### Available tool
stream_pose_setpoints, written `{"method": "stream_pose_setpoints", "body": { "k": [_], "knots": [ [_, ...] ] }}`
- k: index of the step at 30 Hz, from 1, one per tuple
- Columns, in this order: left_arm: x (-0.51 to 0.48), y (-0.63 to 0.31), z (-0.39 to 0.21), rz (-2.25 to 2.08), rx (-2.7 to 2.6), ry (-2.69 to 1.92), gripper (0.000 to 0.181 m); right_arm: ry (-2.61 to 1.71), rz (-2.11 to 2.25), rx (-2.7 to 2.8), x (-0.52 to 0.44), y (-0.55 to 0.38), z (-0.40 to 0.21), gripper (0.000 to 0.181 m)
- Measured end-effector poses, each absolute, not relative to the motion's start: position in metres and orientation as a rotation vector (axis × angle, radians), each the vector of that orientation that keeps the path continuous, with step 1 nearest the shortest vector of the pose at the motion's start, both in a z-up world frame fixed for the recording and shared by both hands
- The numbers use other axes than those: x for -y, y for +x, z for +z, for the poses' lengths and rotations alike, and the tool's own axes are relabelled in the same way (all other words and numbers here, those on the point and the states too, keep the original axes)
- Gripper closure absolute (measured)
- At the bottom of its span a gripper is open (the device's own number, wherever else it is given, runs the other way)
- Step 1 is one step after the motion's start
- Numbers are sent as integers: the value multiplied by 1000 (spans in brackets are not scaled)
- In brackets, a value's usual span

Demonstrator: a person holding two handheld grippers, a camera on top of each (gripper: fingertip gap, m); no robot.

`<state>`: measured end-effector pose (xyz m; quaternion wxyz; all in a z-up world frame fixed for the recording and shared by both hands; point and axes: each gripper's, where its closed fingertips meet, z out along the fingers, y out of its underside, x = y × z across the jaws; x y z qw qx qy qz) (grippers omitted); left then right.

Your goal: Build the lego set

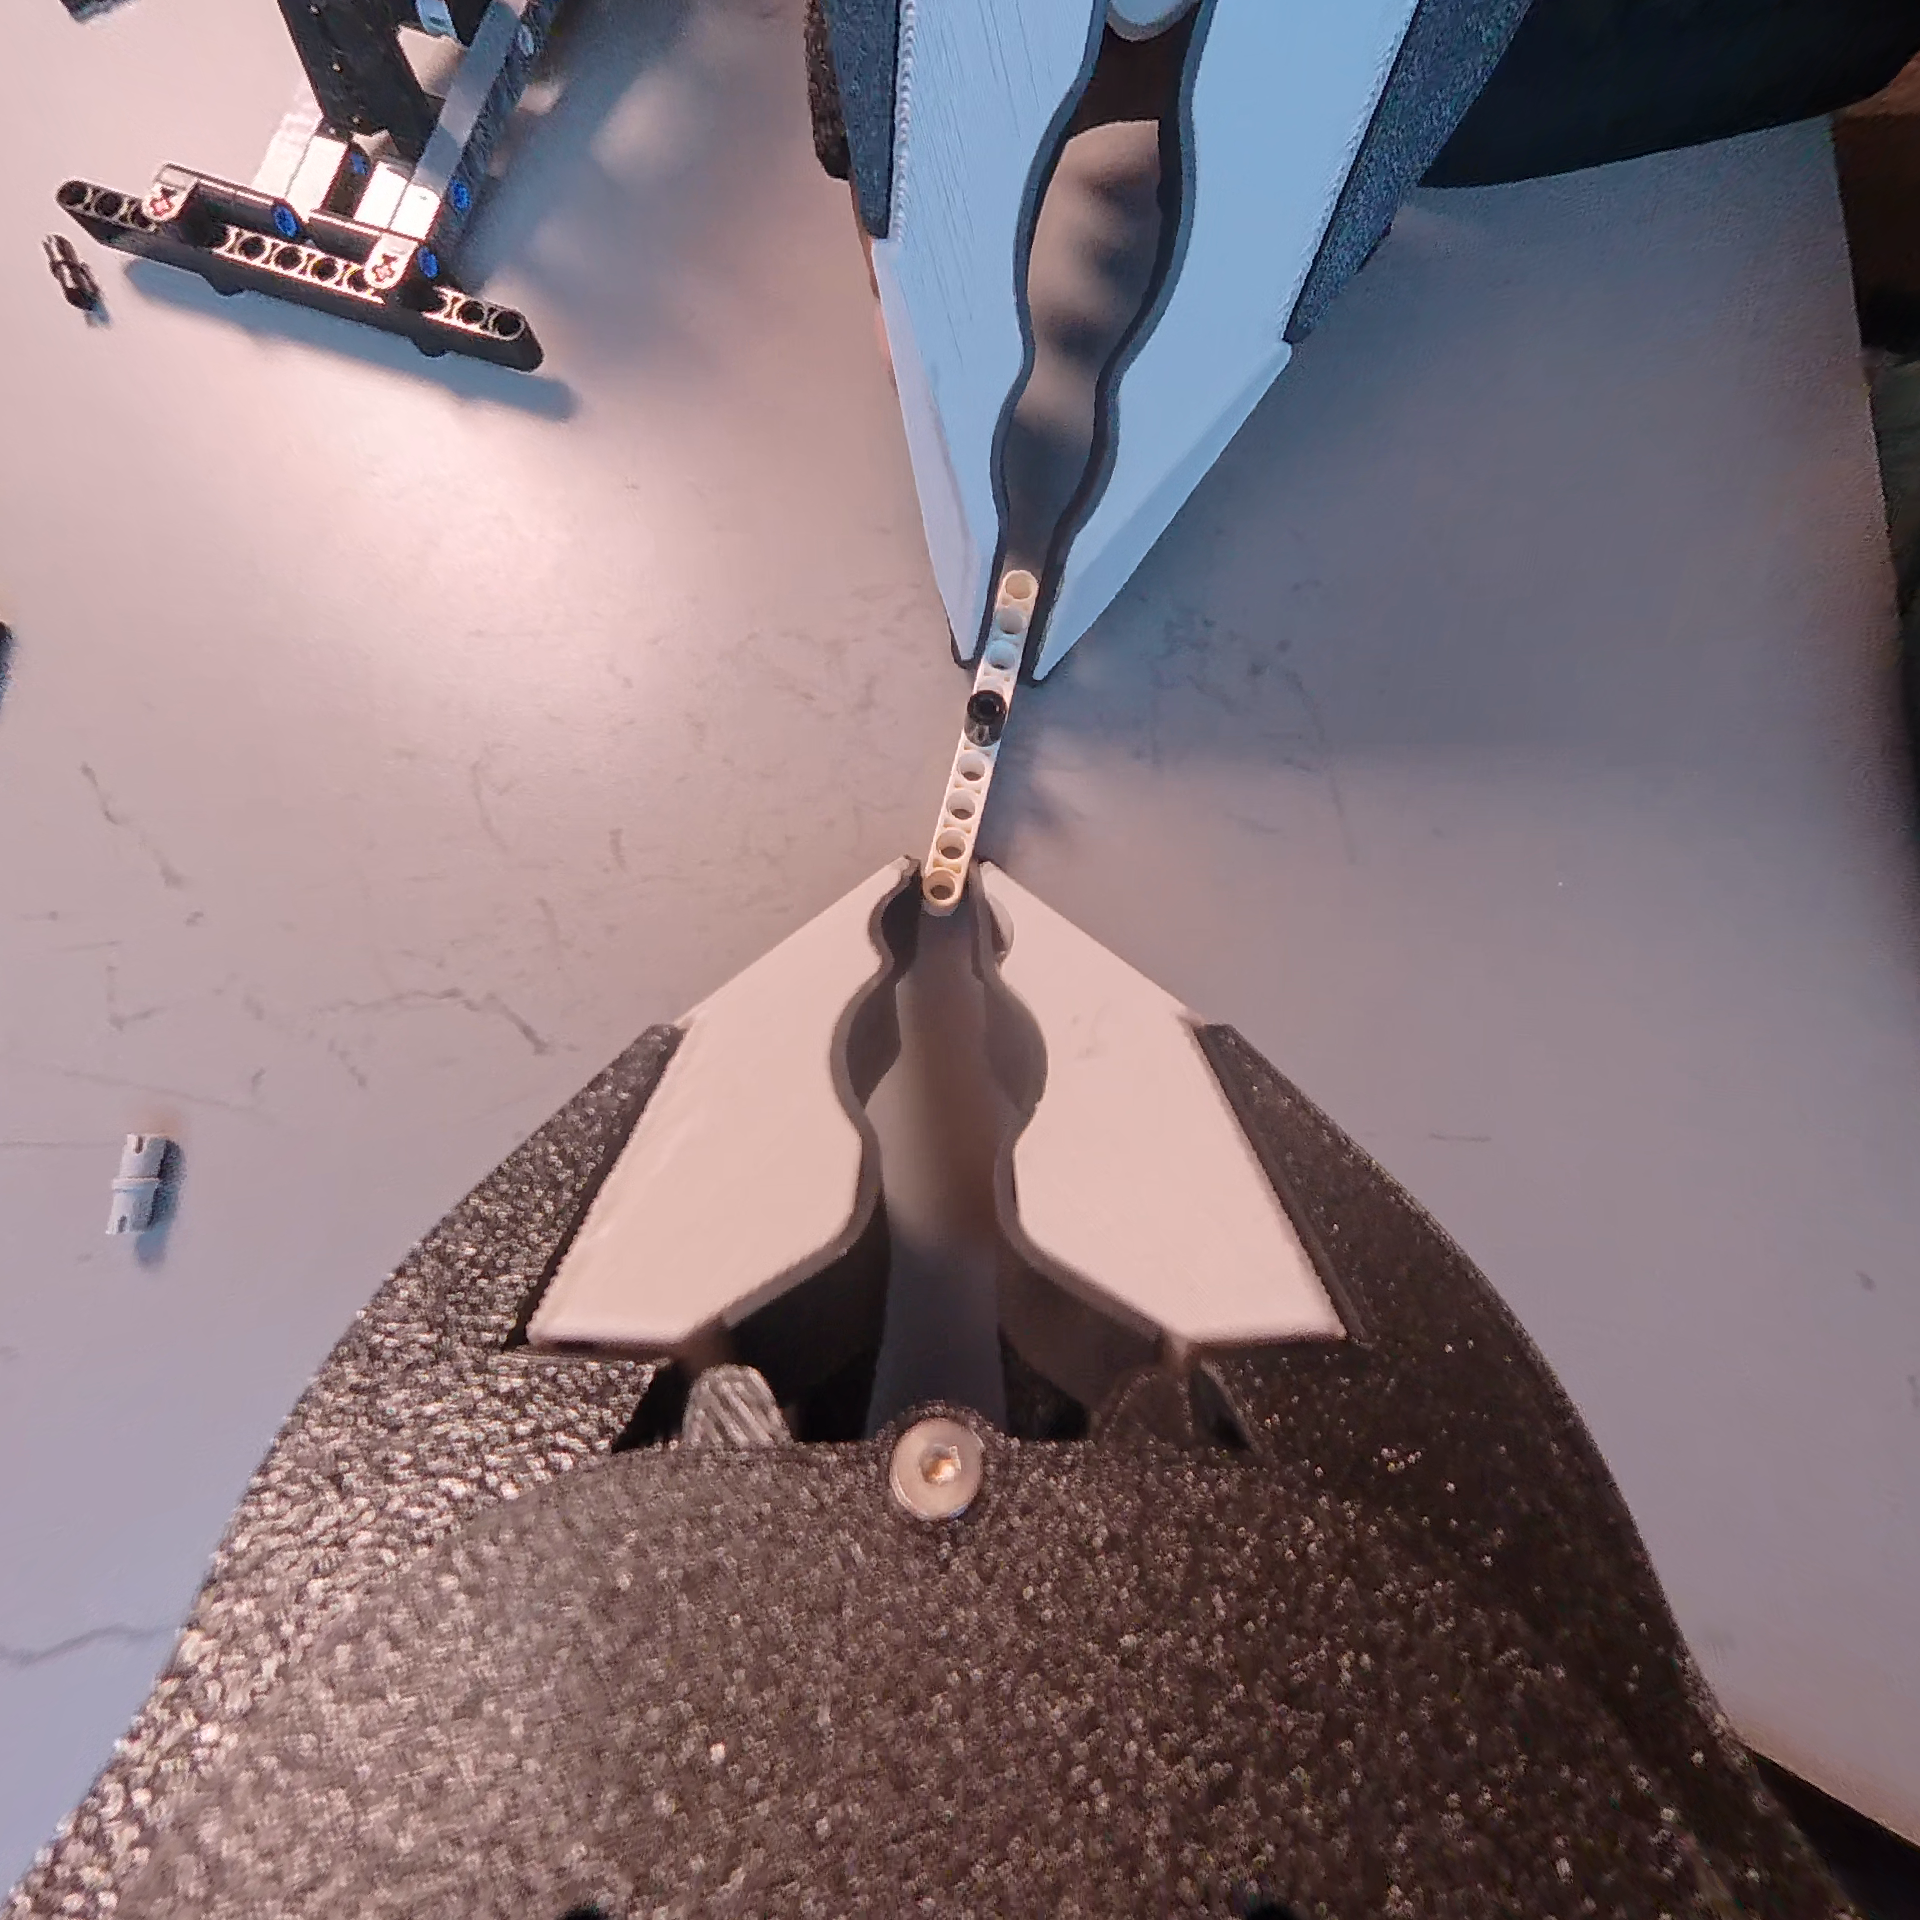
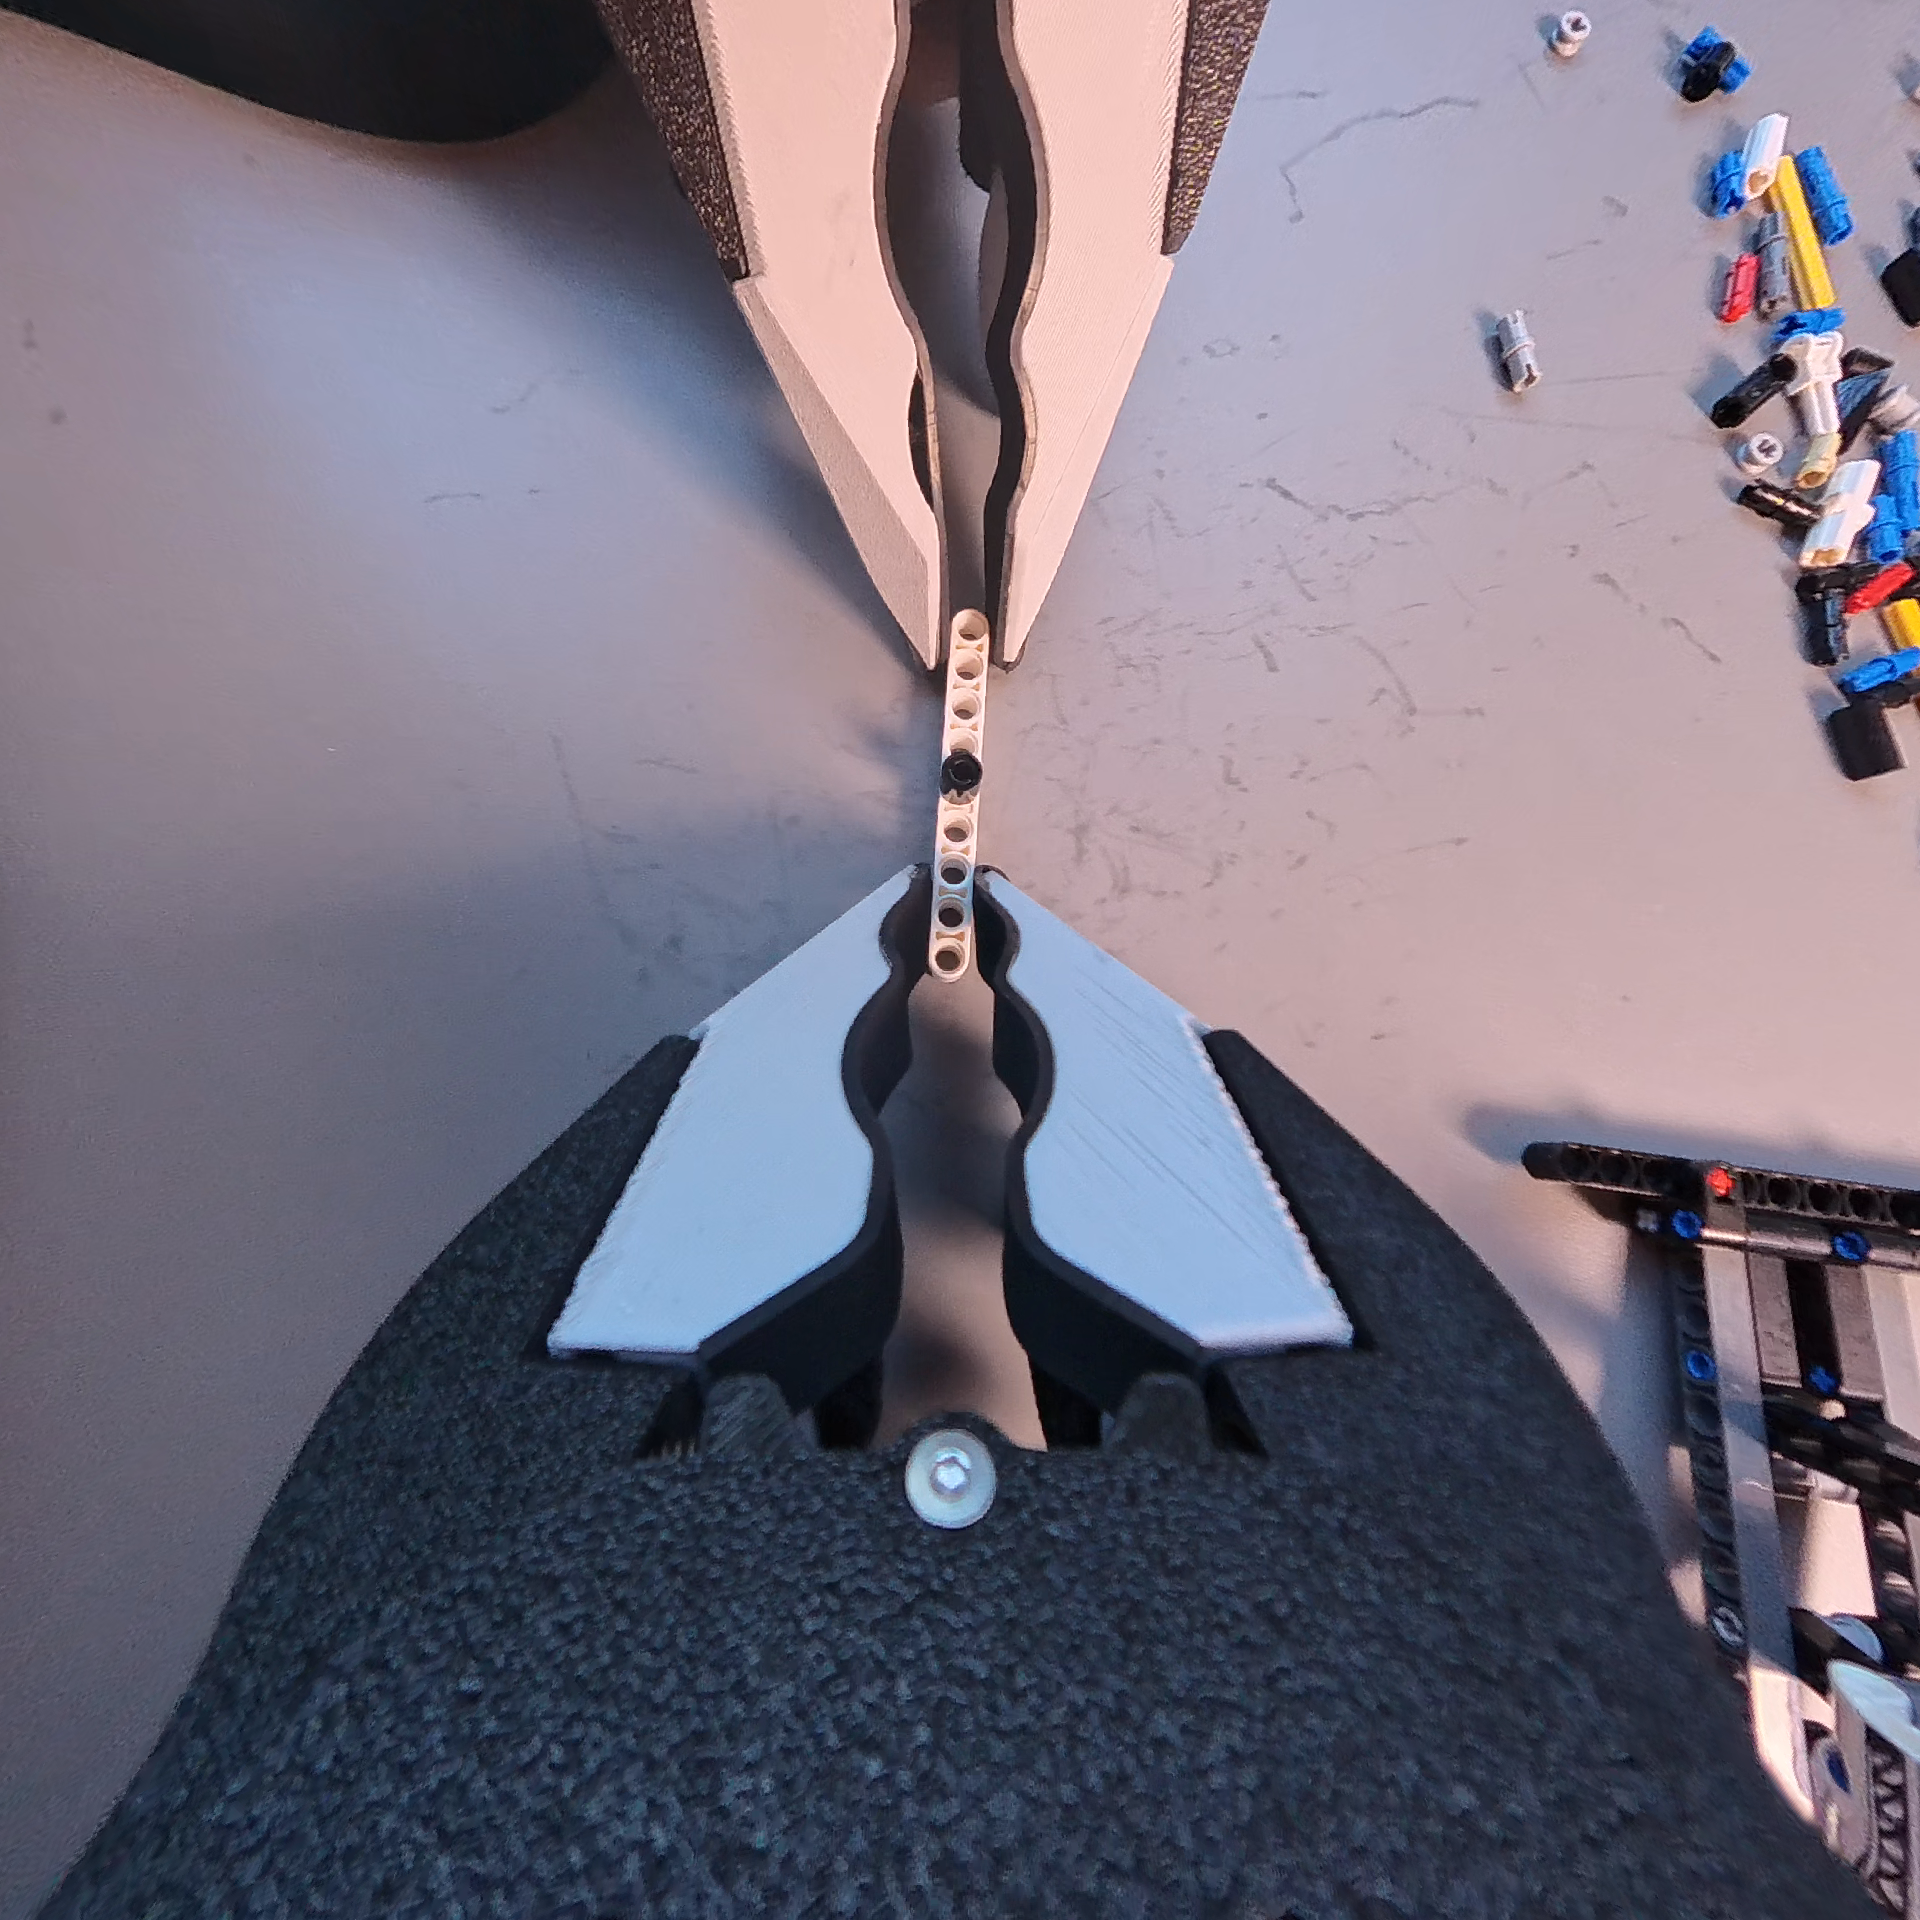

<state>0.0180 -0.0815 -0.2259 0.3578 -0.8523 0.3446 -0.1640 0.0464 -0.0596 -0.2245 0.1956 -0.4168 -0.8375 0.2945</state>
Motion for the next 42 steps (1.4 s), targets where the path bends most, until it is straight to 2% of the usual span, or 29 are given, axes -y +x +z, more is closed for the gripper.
{"method": "stream_pose_setpoints", "body": {
  "k": [7,9,11,15,18,21,24,25,27,30,36,42],
  "knots": [
    [78,15,-226,-414,-900,-2194,173,-1182,835,2352,58,48,-224,173],
    [79,15,-226,-389,-908,-2186,174,-1172,821,2326,54,48,-215,155],
    [79,14,-226,-362,-914,-2178,174,-1151,867,2197,42,43,-176,141],
    [79,14,-226,-359,-911,-2178,174,-1252,655,1914,-47,55,-93,130],
    [79,14,-226,-344,-917,-2173,174,-1376,324,2076,-104,81,-102,105],
    [79,14,-226,-312,-929,-2161,174,-1452,160,2290,-122,87,-132,95],
    [80,13,-225,-300,-929,-2158,174,-1434,-81,2466,-141,87,-160,94],
    [80,13,-225,-299,-926,-2159,174,-1419,-110,2523,-142,86,-167,102],
    [81,12,-225,-298,-919,-2162,174,-1317,-220,2593,-154,81,-171,106],
    [82,11,-225,-295,-913,-2164,174,-1202,-167,2704,-146,73,-168,118],
    [82,11,-226,-313,-909,-2170,174,-594,-321,2845,-127,71,-168,117],
    [82,11,-226,-304,-914,-2166,174,-339,-375,2858,-109,67,-168,116]
  ]
}}
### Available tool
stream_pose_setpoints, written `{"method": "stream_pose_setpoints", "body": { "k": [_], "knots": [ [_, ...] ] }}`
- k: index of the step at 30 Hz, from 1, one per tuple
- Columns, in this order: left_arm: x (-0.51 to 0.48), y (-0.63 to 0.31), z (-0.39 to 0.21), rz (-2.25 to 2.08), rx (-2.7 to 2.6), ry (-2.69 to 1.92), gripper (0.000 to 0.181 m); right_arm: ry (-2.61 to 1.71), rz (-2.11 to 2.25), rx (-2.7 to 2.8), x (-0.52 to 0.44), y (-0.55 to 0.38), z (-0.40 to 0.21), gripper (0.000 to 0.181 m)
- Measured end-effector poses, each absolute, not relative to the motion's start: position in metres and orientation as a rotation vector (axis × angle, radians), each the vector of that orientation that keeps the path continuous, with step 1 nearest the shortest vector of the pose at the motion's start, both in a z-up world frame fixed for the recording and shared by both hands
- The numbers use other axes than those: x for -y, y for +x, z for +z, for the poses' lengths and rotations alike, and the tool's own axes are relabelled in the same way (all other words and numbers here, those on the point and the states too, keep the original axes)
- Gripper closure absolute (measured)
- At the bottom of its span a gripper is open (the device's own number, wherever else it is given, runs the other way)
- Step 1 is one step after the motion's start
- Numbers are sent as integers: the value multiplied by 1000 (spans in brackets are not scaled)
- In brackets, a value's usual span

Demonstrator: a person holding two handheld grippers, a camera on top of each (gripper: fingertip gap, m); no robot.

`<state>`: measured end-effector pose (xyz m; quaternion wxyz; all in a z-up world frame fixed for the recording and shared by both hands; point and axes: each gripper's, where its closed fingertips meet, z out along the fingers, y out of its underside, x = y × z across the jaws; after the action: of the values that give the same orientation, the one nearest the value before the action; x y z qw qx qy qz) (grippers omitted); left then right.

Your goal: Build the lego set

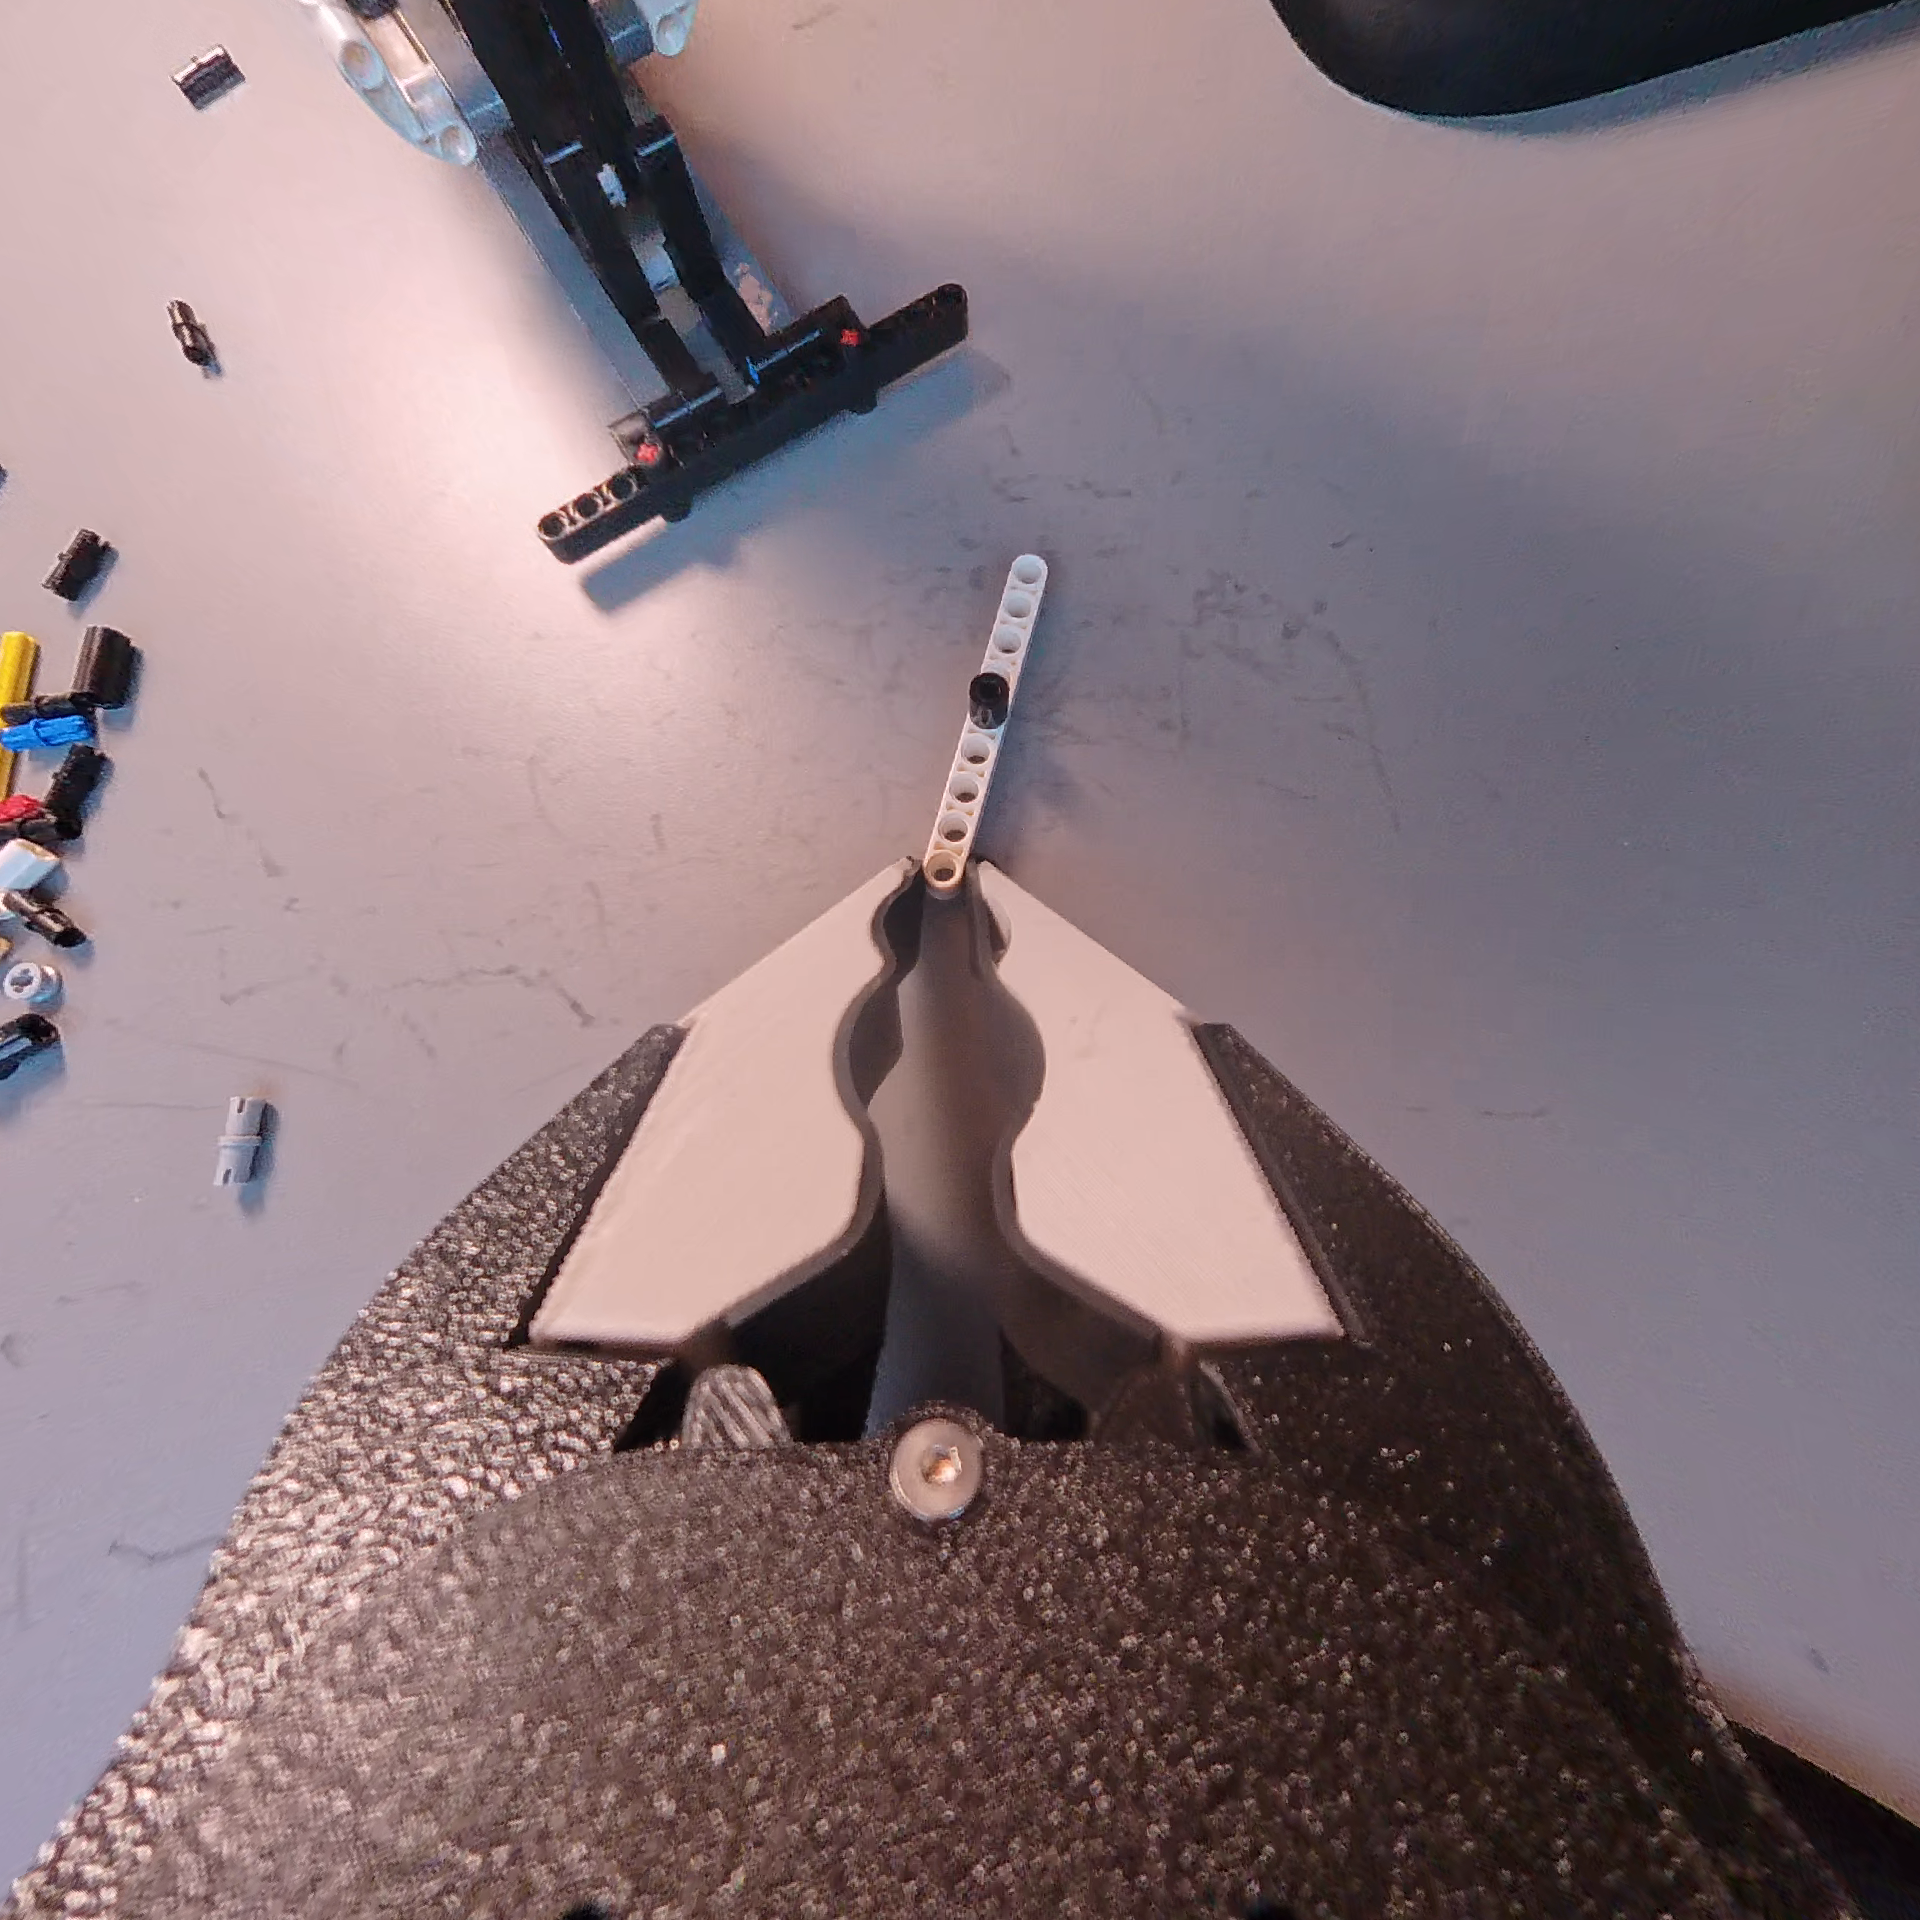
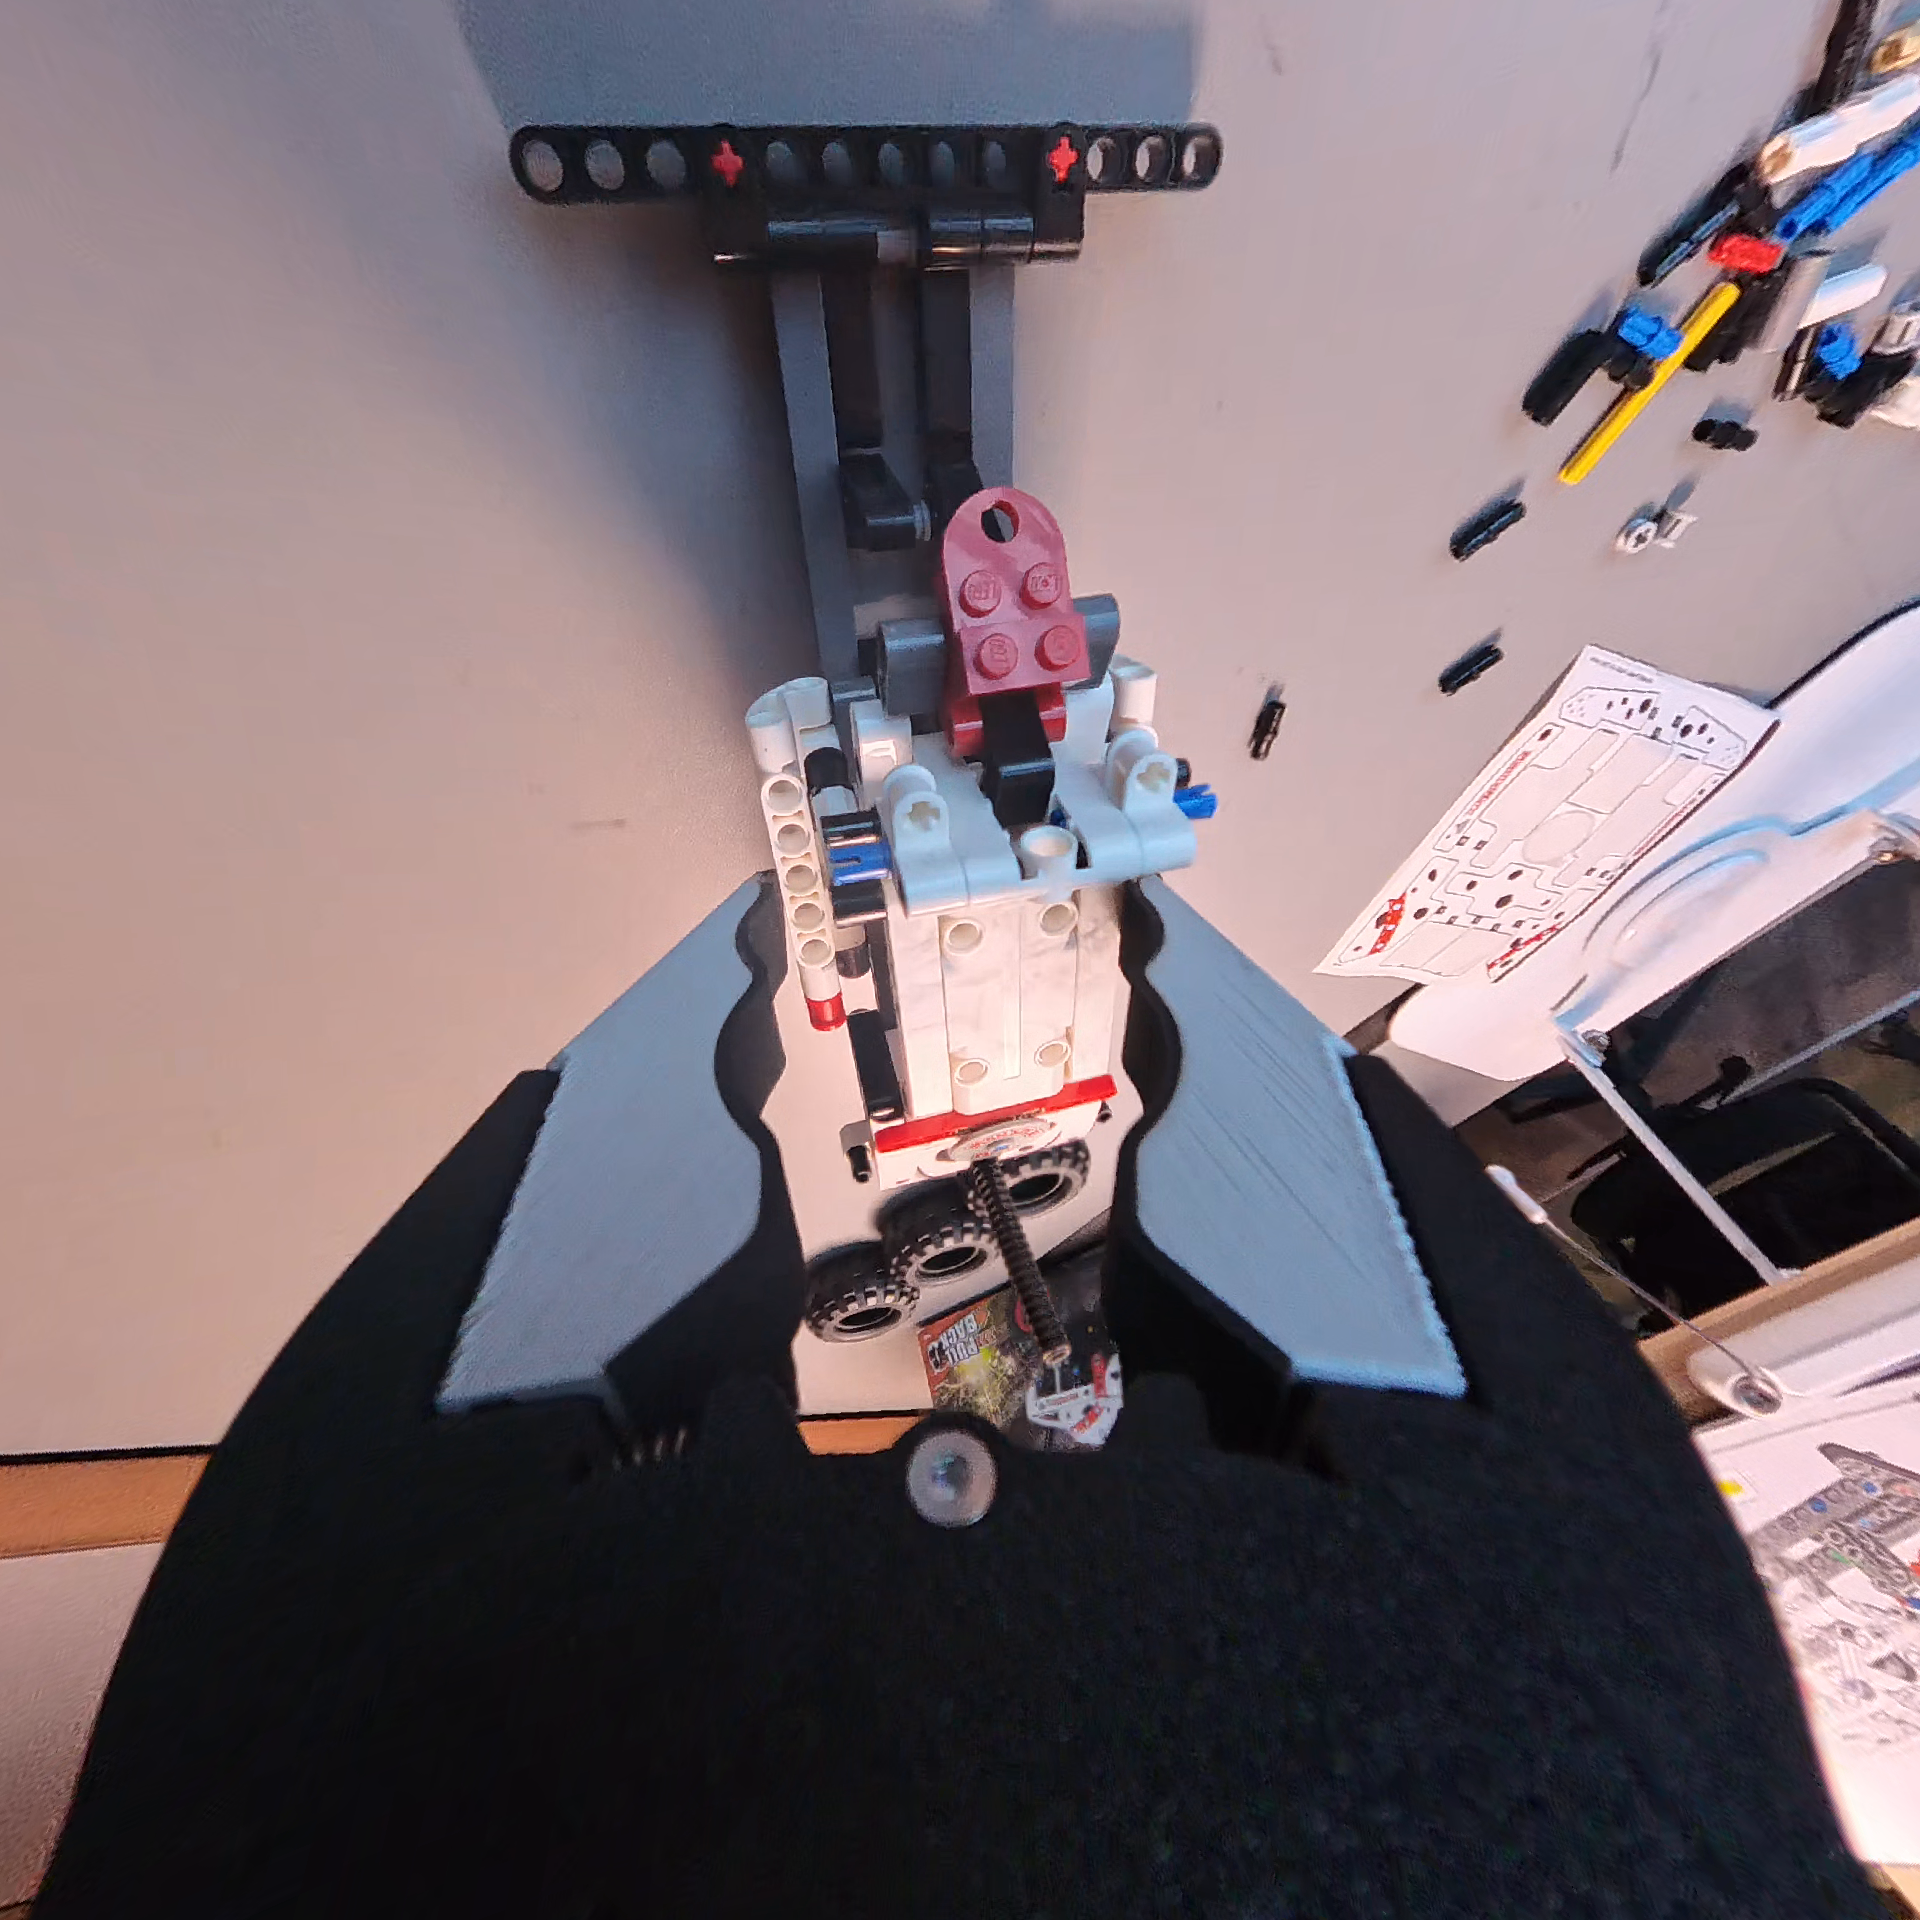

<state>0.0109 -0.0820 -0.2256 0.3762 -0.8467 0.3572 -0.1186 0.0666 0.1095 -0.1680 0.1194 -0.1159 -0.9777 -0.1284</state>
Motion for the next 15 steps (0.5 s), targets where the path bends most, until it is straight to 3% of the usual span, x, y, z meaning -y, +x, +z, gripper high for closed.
{"method": "stream_pose_setpoints", "body": {
  "k": [6,15],
  "knots": [
    [82,11,-226,-295,-915,-2164,174,-660,-40,2735,-100,57,-138,104],
    [82,11,-225,-273,-922,-2157,174,-1055,419,2319,-98,77,-120,110]
  ]
}}
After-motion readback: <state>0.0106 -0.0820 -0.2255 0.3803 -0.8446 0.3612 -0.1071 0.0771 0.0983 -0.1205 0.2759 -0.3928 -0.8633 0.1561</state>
